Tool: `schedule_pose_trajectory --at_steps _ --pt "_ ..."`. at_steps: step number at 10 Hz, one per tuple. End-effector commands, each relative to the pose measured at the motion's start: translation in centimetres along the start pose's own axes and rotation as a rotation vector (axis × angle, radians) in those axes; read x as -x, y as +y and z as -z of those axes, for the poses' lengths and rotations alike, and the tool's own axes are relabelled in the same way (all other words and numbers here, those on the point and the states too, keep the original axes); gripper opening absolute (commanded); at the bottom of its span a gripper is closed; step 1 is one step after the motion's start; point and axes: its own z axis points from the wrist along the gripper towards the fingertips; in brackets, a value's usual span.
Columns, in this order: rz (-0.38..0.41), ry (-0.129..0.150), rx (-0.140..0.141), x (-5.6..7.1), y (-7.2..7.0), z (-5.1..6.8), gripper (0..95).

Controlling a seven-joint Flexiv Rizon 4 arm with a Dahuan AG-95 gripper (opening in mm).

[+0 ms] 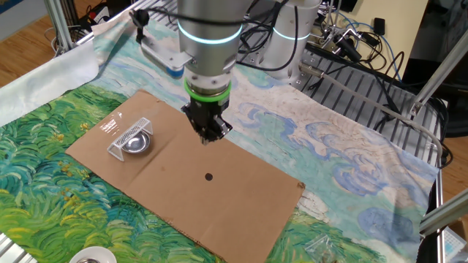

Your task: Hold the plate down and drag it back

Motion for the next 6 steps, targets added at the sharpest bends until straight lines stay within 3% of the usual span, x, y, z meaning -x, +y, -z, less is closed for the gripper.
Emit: schedule_pose_trajectory --at_steps 1,6 --pt "0.005 -0.005 0.001 0.4 -0.1 -0.8 0.0" --pt "0.001 -0.007 0.000 1.9 -0.2 -2.7 0.0"
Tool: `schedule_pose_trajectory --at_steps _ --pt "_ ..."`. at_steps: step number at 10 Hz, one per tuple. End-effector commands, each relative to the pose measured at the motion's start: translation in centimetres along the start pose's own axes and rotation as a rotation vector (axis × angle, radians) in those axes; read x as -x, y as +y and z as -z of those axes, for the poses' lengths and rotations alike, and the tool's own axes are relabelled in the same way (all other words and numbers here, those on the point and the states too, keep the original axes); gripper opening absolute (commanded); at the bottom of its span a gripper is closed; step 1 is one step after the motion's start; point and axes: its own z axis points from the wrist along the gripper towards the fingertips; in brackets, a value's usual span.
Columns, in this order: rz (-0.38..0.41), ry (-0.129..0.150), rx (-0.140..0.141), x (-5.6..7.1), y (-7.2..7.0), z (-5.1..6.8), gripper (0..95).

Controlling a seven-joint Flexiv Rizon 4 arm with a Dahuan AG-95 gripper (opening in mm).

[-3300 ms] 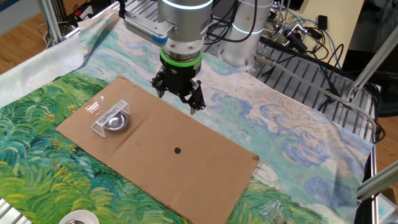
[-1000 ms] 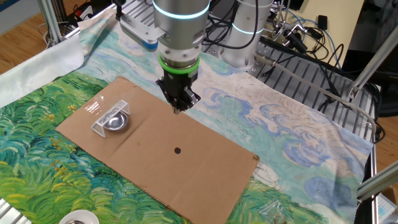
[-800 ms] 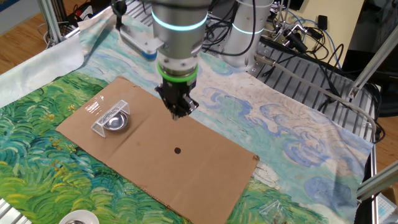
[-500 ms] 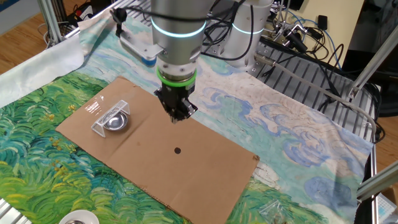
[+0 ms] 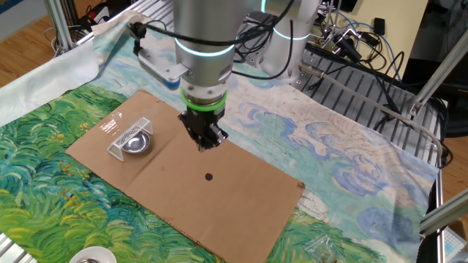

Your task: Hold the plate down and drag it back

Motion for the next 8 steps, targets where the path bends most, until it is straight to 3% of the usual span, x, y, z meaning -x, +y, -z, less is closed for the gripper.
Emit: schedule_pose_trajectory --at_steps 1,8 --pt "0.001 -0.001 -0.002 0.5 -0.1 -0.6 0.0" --pt "0.028 -0.007 -0.010 3.0 -1.6 -2.2 0.0"
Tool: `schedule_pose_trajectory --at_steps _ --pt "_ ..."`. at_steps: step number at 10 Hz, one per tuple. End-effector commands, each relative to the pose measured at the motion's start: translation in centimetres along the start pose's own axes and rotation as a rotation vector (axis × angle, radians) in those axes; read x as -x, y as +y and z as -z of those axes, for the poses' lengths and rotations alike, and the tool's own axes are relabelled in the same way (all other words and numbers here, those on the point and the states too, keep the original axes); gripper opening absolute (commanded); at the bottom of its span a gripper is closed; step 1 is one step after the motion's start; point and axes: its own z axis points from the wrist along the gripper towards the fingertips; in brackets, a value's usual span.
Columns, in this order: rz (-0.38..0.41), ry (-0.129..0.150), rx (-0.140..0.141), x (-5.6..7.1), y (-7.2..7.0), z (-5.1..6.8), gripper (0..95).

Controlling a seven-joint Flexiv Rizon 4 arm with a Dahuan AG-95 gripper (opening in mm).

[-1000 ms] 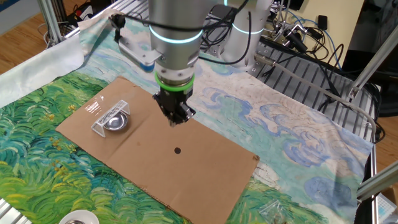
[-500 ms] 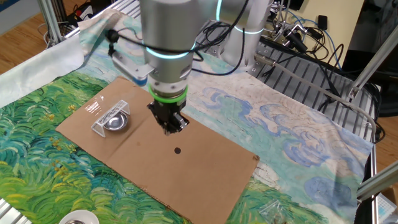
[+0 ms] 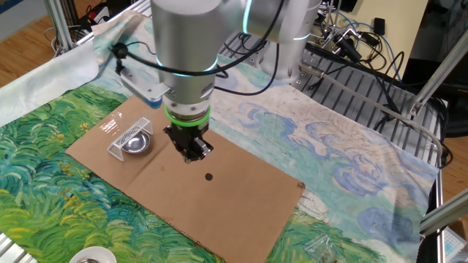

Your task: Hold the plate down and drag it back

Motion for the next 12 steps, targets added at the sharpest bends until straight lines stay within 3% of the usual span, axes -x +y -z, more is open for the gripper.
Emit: schedule_pose_trajectory --at_steps 1,12 --pt "0.003 0.000 -0.006 0.4 -0.4 -0.4 0.0" --pt "0.027 -0.008 -0.036 2.0 -3.9 -3.5 0.0"
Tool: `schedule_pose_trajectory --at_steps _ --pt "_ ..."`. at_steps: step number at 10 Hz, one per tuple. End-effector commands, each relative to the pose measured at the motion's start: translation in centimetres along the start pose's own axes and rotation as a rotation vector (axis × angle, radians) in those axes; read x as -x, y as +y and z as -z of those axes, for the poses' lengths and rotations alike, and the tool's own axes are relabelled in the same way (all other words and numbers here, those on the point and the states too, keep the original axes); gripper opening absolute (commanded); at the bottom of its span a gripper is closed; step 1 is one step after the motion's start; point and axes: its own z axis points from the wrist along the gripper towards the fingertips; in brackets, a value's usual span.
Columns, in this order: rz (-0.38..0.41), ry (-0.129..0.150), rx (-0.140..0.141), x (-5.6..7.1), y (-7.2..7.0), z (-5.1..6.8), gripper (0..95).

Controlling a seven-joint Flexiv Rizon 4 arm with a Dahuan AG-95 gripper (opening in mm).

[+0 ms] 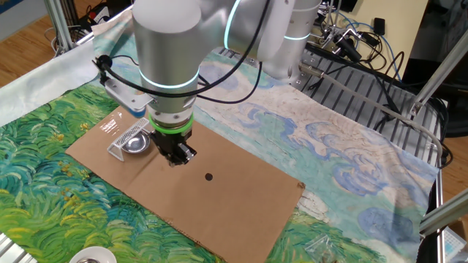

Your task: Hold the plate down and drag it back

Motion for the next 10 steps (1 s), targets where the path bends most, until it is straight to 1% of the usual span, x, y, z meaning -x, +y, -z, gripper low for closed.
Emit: schedule_pose_trajectory --at_steps 1,3,6,7,10 --pt "0.007 -0.001 -0.006 0.0 -0.5 -0.5 0.0" --pt "0.009 -0.001 -0.005 -0.2 -1.2 -0.8 0.0" --pt "0.024 -0.002 -0.017 -0.6 -2.0 -1.9 0.0" --pt "0.034 -0.002 -0.016 -0.9 -2.4 -2.3 0.0" --pt "0.050 0.008 -0.015 -0.9 -2.6 -2.3 0.0"
